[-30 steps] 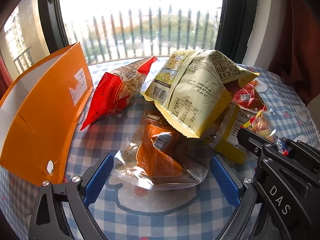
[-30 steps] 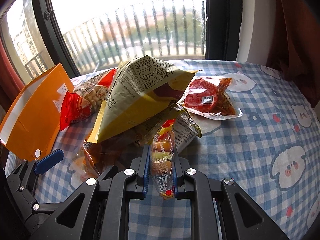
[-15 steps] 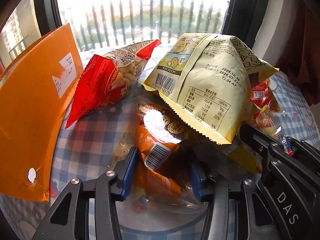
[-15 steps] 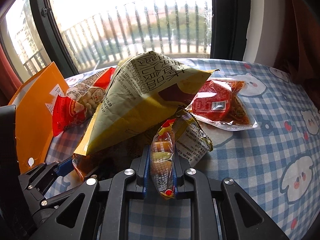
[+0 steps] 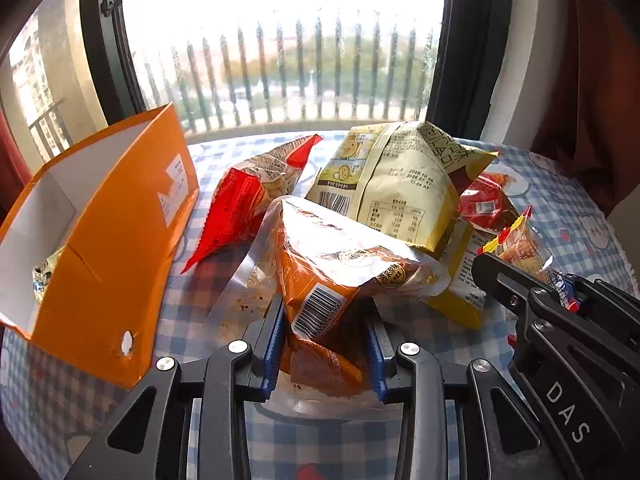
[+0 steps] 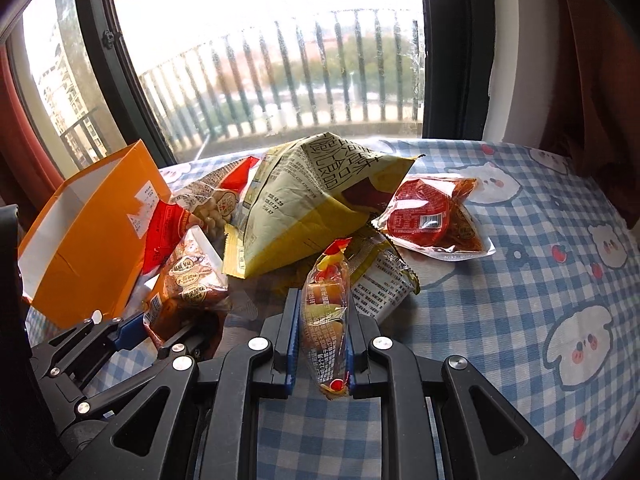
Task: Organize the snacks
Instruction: 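Carry both held packets over the open orange box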
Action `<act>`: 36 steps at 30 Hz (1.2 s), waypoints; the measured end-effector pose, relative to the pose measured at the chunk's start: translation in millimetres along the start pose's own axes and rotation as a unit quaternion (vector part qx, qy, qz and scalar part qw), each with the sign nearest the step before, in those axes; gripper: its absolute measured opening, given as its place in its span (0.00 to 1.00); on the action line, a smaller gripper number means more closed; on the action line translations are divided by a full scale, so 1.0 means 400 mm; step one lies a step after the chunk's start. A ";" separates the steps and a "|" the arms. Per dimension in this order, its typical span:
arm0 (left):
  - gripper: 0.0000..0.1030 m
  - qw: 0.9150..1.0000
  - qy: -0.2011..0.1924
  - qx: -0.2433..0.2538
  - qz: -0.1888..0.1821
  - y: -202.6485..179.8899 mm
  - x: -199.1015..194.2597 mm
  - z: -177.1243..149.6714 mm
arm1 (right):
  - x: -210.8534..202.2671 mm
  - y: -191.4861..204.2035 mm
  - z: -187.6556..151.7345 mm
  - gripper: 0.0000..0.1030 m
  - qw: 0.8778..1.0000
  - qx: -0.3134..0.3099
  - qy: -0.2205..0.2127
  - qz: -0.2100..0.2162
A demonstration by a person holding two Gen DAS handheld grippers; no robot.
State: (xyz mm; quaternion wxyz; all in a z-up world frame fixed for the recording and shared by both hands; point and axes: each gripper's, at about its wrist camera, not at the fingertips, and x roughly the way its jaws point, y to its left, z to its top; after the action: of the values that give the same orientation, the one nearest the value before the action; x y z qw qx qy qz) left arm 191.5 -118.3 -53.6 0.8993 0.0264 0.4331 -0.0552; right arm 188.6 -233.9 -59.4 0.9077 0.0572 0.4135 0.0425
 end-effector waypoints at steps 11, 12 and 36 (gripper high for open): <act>0.34 0.997 -0.069 -0.015 0.011 0.076 -0.159 0.023 | -0.141 0.100 0.032 0.19 0.998 -0.032 -0.057 0.011; 0.34 0.997 -0.074 -0.018 0.013 0.093 -0.172 0.025 | -0.149 0.115 0.038 0.19 0.997 -0.036 -0.060 0.014; 0.34 0.976 -0.115 -0.130 0.129 0.650 -0.220 0.075 | -0.030 0.675 0.177 0.19 0.975 -0.163 -0.069 0.136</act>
State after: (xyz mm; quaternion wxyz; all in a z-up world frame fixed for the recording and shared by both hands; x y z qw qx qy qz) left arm 192.1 143.7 33.9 0.9384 -0.0411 0.3230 0.1156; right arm 226.1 27.1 33.2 0.9167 -0.0329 0.3261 0.2287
